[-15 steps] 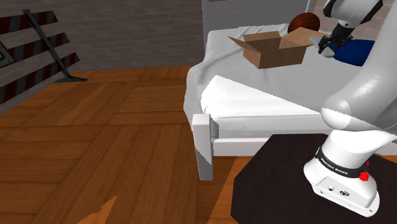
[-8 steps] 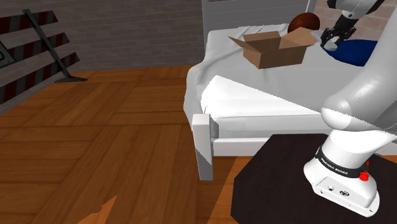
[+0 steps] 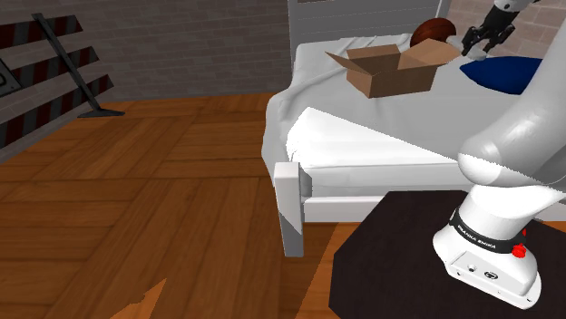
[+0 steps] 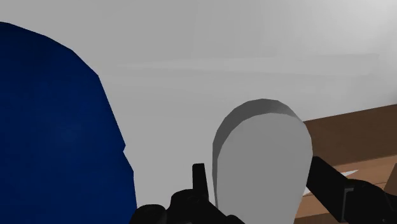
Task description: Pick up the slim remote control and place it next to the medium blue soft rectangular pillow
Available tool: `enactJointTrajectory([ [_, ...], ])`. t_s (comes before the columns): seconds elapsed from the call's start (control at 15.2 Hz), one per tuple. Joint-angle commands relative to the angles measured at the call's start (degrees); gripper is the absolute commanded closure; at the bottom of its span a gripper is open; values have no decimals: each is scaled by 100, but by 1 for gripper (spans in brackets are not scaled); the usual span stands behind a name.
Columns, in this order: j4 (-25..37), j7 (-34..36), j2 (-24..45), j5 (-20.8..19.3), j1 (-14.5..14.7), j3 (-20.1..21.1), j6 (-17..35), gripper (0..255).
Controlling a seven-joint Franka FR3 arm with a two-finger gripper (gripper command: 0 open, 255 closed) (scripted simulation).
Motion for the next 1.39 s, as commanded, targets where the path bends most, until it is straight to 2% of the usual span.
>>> enactJointTrajectory([
  [0.0, 113, 57, -34, -52, 4, -3, -134, 255],
  [0.59, 691, 251, -121, -213, 0, -21, -768, 255],
  [1.25, 554, -1045, -378, 28, -625, -633, -1144, 255],
  [1.32, 482, -1066, -375, 41, -622, -633, -1071, 255],
])
